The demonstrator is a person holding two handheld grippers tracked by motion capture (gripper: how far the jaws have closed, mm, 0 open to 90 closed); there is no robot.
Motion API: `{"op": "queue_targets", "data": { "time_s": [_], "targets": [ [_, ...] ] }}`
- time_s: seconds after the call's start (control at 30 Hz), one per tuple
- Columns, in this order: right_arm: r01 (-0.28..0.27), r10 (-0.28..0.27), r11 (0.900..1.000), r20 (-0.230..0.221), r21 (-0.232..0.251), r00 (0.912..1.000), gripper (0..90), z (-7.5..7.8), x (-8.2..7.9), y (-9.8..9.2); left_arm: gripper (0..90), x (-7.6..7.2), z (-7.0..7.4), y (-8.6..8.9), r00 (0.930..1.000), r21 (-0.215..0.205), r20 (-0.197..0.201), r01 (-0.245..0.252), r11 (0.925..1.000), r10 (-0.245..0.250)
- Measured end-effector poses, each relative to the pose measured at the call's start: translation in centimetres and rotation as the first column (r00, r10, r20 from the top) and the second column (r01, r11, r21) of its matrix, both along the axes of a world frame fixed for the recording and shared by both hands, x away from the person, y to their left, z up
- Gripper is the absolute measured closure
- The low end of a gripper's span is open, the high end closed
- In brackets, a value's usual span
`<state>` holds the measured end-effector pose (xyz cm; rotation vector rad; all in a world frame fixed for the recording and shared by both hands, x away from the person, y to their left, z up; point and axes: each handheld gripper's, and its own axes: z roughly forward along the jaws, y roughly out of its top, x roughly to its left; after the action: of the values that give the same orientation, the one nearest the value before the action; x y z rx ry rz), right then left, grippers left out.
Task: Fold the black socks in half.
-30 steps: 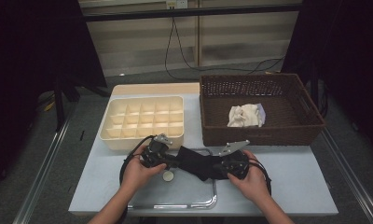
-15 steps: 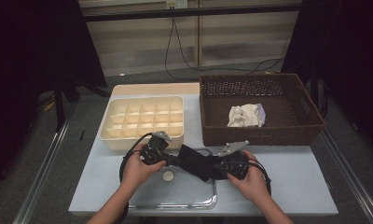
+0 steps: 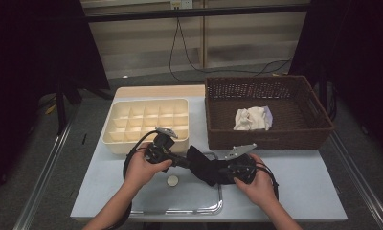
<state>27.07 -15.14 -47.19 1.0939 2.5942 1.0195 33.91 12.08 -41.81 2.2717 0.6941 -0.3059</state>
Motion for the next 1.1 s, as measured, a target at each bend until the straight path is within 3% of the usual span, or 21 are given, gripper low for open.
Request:
{"op": "queue_targets", "data": {
  "time_s": [0.6,1.0,1.07,1.1],
  "targets": [
    [0.002,-0.003,1.000,0.008,0.019,1.0000,89.2,0.6,-0.1,0.2,82.9,0.5,3.7,-2.8,0.9984,0.019,-0.004,0.057,0.9982,-0.057],
    [-0.029,0.027,0.997,0.020,0.076,0.9994,89.3,1.1,-0.3,1.2,83.0,0.5,5.0,-4.2,0.9967,0.029,-0.009,0.081,0.9963,-0.081],
    [-0.032,0.031,0.997,0.019,0.077,0.9993,89.5,1.1,-0.4,1.4,83.0,0.6,5.3,-4.3,0.9938,0.041,-0.005,0.111,0.9930,-0.111],
    [-0.038,0.037,0.996,0.018,0.081,0.9991,89.5,1.0,-0.4,1.6,83.0,0.5,5.2,-4.6,0.9957,0.027,-0.008,0.092,0.9954,-0.092]
  ]
}}
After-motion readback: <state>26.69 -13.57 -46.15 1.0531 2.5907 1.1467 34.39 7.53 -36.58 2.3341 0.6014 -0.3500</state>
